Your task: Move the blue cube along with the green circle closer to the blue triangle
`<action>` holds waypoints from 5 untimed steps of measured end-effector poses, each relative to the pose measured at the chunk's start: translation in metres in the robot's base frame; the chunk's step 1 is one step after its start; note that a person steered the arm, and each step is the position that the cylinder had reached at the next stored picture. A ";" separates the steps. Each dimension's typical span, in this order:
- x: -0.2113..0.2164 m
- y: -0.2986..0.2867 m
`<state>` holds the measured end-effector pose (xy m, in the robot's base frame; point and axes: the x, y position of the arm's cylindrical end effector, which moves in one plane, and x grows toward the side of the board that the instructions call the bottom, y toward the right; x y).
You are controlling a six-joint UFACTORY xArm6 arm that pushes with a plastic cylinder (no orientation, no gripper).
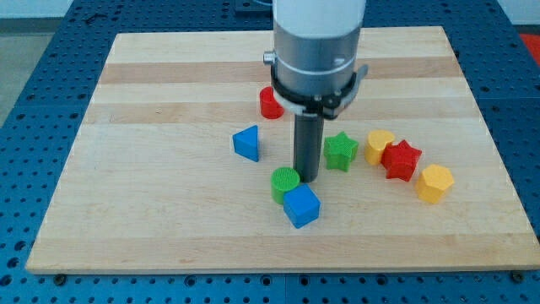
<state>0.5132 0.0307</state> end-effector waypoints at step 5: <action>0.075 0.027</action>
<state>0.5881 0.0573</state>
